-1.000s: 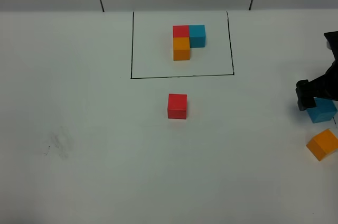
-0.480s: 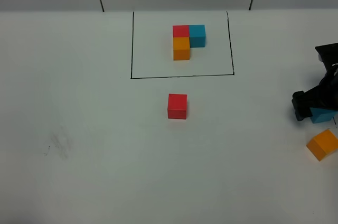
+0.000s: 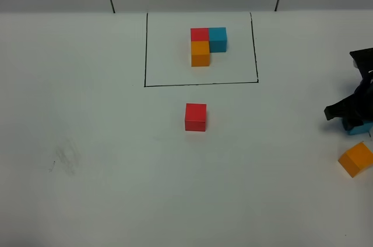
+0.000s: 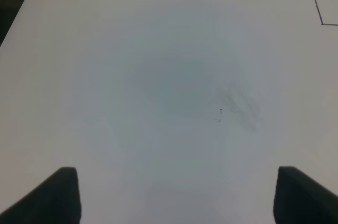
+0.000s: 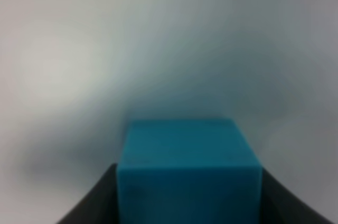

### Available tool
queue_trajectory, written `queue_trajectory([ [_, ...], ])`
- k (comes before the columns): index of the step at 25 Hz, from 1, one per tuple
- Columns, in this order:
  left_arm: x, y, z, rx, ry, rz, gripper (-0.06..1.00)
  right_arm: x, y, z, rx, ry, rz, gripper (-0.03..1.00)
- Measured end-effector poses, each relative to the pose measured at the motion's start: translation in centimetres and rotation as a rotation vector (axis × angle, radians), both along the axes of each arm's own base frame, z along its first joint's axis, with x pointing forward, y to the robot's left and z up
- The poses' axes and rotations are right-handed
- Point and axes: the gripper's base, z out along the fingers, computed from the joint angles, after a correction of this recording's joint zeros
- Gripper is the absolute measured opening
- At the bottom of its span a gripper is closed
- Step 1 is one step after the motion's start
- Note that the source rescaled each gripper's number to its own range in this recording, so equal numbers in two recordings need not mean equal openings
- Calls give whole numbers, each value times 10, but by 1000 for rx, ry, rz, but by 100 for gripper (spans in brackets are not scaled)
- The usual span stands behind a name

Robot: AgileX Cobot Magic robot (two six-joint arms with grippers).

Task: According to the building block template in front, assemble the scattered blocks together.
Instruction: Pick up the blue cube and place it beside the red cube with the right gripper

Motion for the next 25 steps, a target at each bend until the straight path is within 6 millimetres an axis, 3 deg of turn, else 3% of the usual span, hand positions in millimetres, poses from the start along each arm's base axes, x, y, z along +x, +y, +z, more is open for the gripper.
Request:
queue_trajectory([
  [5,0,0,0,-1,0,1,67,3,14,24,-41,-56,152,28],
  [9,0,0,0,-1,0,1,67,5,50,47,-95,-48,448,28],
  [13,0,0,0,-1,0,1,67,5,89,58,-132,-2,759,28],
  [17,0,0,0,-1,0,1,67,7,124,60,-134,-7,934,28],
  [25,0,0,0,-1,0,1,67,11,167,41,-143,61,1118,28],
])
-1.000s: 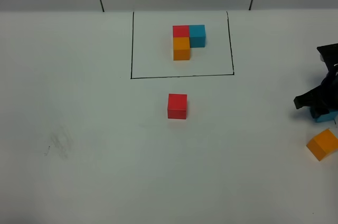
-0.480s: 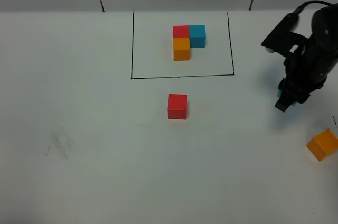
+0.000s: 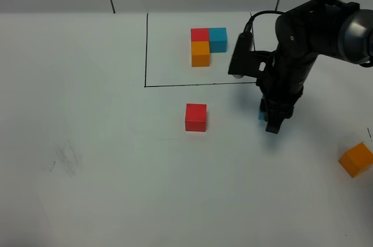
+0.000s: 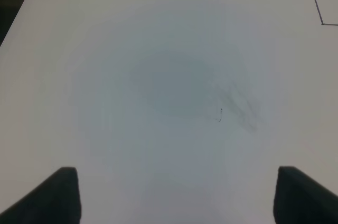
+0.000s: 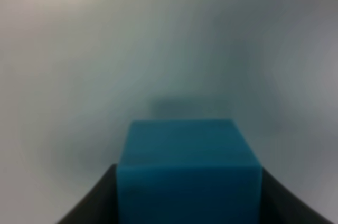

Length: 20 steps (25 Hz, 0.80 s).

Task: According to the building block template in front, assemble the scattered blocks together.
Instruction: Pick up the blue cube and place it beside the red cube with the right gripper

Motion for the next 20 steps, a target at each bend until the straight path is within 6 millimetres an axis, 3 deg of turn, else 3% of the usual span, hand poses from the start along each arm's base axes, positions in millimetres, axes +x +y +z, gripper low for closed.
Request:
queue_trajectory([
  [6,0,0,0,0,0,0,67,1,29,0,12,-16,103,28],
  [20,0,0,0,0,0,0,67,-10,62,0,61,-46,239,28],
])
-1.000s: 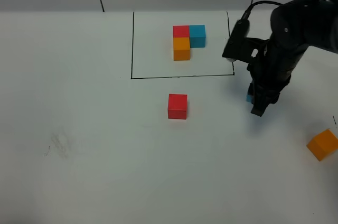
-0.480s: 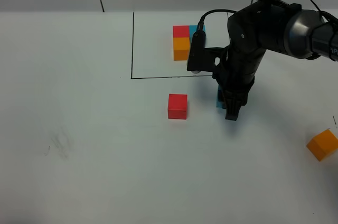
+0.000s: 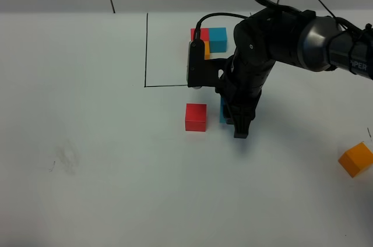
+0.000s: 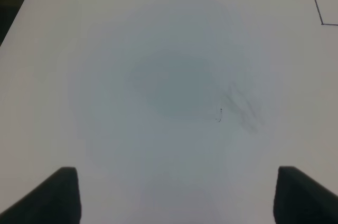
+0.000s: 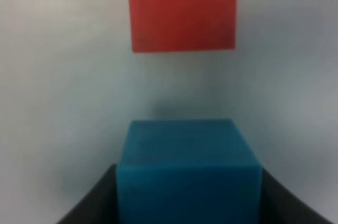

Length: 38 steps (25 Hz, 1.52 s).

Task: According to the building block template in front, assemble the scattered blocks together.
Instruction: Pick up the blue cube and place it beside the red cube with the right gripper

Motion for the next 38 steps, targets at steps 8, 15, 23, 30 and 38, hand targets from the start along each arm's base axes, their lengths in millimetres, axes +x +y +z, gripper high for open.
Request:
queue_trajectory([
  [8,0,0,0,0,0,0,67,4,8,-21,-7,23,13,28],
  [15,0,0,0,0,0,0,67,12,13,-23,6,1,19,28],
  [23,0,0,0,0,0,0,67,13,15,-35,3,24,40,28],
  [30,0,0,0,0,0,0,67,14,16,-39,-1,17,70,28],
  [38,0,0,0,0,0,0,67,17,19,-36,10,10,73,28],
])
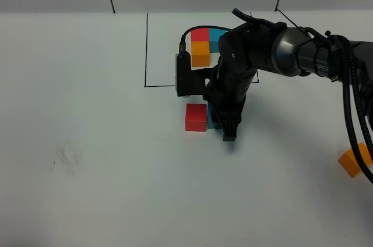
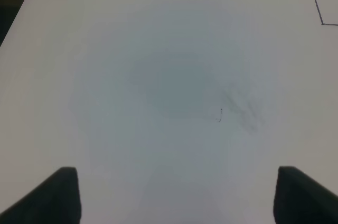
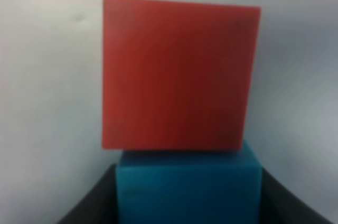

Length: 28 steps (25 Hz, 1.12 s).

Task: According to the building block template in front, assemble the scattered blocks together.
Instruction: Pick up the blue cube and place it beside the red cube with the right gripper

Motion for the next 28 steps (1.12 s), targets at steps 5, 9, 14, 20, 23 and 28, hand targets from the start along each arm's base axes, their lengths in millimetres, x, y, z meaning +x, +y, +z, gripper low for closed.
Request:
queue_trajectory([
  [5,0,0,0,0,0,0,67,-1,1,-1,12,26,-15,28],
  [9,0,0,0,0,0,0,67,-3,4,-4,10,29,-6,28],
  [14,0,0,0,0,0,0,67,-3,6,-5,8,20,33,28],
  [20,0,0,0,0,0,0,67,-3,6,-7,-5,29,57,28],
  [23,0,0,0,0,0,0,67,-4,6,-10,-14,42,59,40],
  [28,0,0,0,1,0,0,67,-4,4,-10,-28,52,24,81],
])
